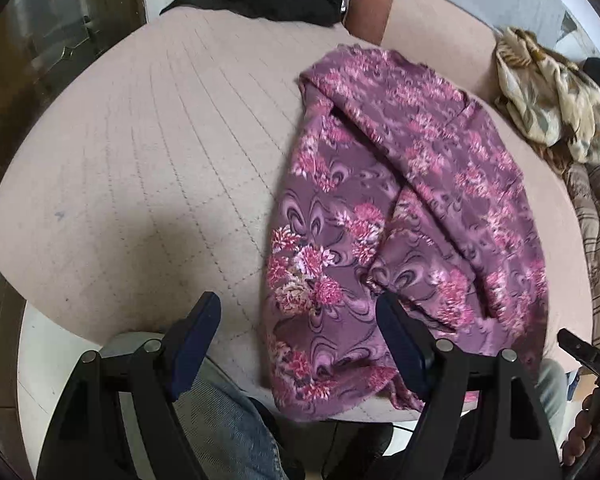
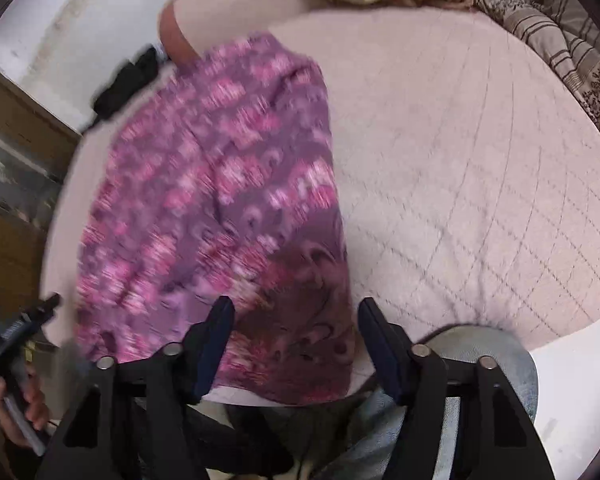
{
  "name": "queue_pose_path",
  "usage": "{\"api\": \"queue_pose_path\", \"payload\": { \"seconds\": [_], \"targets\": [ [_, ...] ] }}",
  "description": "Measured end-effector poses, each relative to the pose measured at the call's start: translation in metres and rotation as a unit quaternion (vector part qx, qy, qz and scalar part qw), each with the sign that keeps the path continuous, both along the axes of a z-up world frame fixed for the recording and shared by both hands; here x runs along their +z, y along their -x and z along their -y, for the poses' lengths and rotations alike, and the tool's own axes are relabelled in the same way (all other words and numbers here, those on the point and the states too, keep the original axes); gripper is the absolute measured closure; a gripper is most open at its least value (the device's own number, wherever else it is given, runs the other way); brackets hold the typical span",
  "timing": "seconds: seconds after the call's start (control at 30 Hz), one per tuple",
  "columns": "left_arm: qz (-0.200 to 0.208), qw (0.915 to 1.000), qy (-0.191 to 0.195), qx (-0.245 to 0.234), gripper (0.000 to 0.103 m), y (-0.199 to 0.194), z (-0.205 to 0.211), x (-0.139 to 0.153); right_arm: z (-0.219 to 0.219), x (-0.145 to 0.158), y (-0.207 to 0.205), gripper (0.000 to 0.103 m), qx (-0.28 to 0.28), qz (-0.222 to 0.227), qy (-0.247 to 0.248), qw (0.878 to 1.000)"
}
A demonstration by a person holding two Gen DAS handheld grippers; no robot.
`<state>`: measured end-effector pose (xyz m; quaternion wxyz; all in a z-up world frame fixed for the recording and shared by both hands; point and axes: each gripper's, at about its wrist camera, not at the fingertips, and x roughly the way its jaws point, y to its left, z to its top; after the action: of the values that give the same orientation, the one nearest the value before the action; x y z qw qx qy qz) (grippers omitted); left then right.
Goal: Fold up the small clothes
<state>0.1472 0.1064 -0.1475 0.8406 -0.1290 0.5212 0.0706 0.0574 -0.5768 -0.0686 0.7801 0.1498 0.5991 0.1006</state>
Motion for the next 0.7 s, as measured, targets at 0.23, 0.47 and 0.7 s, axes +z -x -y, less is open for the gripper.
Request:
{"api": "queue_pose_path", "payload": {
  "seconds": [0.23, 0.47, 0.7],
  "targets": [
    [-0.065, 0.9976, -0.003, -0.024, 0.077, -0.024, 0.017, -0.043, -0.025, -0.033, -0.006, 0.094, 0.028, -0.051, 0.06, 0.997],
    [-0.026, 0.9932, -0.085, -0.075, 0.101, 0.014, 0.015, 0.008, -0.003, 0.011, 0.015, 0.102, -0.002, -0.019, 0.093, 0.995],
    [-0.084, 0.9813, -0.149, -0.088, 0.096, 0.017, 0.024, -0.024, -0.005, -0.021, 0.003, 0.101, -0.009, -0.073, 0.108, 0.991]
  ]
}}
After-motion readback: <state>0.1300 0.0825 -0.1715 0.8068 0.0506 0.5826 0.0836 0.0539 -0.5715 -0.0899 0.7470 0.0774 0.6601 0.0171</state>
